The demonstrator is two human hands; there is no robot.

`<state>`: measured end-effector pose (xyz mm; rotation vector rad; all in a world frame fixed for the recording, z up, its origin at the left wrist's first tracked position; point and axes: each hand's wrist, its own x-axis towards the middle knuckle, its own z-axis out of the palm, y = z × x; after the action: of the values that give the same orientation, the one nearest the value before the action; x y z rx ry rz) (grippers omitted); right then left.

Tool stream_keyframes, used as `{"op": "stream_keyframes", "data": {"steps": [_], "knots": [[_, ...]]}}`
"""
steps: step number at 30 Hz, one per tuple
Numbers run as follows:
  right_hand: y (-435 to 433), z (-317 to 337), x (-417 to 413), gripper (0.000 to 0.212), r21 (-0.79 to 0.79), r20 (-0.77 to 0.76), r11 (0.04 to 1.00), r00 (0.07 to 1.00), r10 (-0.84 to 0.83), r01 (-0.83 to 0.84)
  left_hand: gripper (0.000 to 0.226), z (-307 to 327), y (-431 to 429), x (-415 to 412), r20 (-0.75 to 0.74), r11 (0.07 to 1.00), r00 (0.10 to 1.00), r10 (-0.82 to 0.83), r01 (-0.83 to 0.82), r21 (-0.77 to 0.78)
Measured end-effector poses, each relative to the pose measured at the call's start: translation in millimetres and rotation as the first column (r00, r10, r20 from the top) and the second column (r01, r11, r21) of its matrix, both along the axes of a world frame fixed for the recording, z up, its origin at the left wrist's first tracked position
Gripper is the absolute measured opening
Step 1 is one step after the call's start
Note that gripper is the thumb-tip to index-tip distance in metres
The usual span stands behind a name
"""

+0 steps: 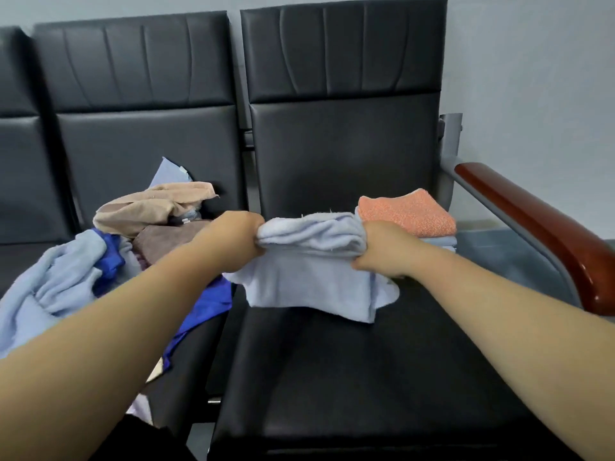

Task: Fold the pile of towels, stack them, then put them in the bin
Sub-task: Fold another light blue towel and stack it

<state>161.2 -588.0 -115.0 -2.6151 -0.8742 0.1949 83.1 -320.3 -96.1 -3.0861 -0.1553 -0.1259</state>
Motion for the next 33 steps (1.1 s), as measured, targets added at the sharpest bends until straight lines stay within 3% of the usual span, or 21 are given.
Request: {"op": "stream_keyframes", "data": {"steps": [3,6,10,12,15,17,19,22,26,29,33], "knots": [[27,27,37,0.019,-0.065,0.259,0.996,0.965,-0.034,0.053,0.024,29,11,14,0.113,0.997,0.992,0.062,-0.067,0.039],[40,55,53,0.008,0.044,0.406,0.988,0.901,-0.152,0.147,0.020,52,19,22,0.255,0.994,0.961,0.107,-0.112,0.005],[36,69,46,0.016,0.133,0.520,0.980,0.832,-0.195,0.146,0.020,56,19,13,0.389,0.995,0.919,0.066,-0.090,0.043],[28,62,35,0.017,0.050,0.467,0.989,0.873,-0.144,0.137,0.028,51,10,-5,0.278,0.996,0.960,0.036,-0.059,0.073],[11,24,16,0.007,-0.079,0.272,0.996,0.962,-0.016,0.038,0.042,33,0,-24,-0.037,0.999,0.999,0.004,-0.003,0.033],[-2,-9,2,0.025,-0.075,0.059,0.997,0.998,0.015,-0.011,0.037,9,-5,-28,-0.227,0.996,0.971,-0.073,0.058,-0.069],[-15,-41,-10,0.054,-0.132,-0.179,0.990,0.984,0.020,-0.044,0.021,-25,-9,-28,-0.360,0.982,0.921,-0.146,0.091,-0.166],[-24,-72,-15,0.043,-0.268,-0.387,0.960,0.922,-0.025,-0.087,0.020,-72,-8,-27,-0.448,0.948,0.876,-0.179,0.032,-0.317],[-25,-69,-6,0.041,-0.232,-0.414,0.971,0.909,-0.051,-0.051,0.018,-98,-2,-25,-0.397,0.888,0.896,-0.199,-0.007,-0.459],[-18,-66,-2,0.031,-0.155,-0.325,0.987,0.946,-0.018,-0.034,0.014,-104,-1,-22,-0.317,0.815,0.919,-0.234,0.008,-0.580],[-11,-87,-4,0.018,-0.219,-0.254,0.974,0.967,-0.005,-0.053,0.012,-103,4,-15,-0.347,0.847,0.922,-0.171,-0.042,-0.530]]}}
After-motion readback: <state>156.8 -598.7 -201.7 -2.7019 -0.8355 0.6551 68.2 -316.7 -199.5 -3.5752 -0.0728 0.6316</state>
